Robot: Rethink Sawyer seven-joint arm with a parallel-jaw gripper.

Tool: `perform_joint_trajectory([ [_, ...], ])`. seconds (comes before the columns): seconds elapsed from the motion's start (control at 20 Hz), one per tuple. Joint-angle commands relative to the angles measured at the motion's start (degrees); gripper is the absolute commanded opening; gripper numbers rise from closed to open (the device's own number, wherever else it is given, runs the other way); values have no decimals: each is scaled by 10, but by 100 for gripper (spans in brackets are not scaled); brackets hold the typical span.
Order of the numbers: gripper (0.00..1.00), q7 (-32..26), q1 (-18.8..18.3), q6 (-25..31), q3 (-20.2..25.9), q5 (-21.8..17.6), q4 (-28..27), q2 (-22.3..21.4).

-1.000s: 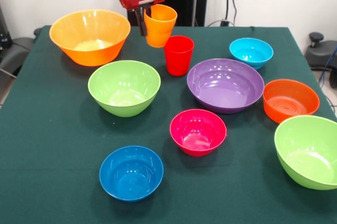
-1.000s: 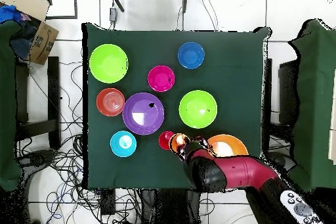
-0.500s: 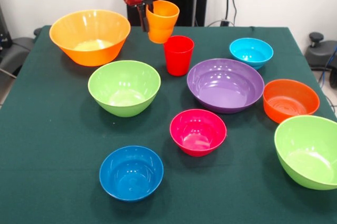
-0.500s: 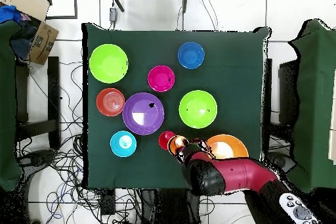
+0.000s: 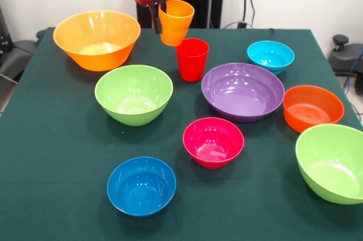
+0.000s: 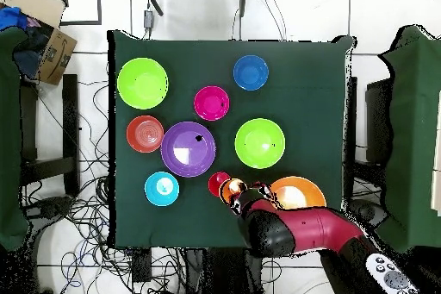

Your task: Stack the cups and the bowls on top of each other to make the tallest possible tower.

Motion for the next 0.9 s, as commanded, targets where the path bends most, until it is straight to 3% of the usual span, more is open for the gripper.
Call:
perform_joint_trajectory([
  [0.05, 0, 42, 19, 24, 16, -20, 28, 28],
  [0.9, 0, 60, 35, -27, -26, -47, 33, 52],
])
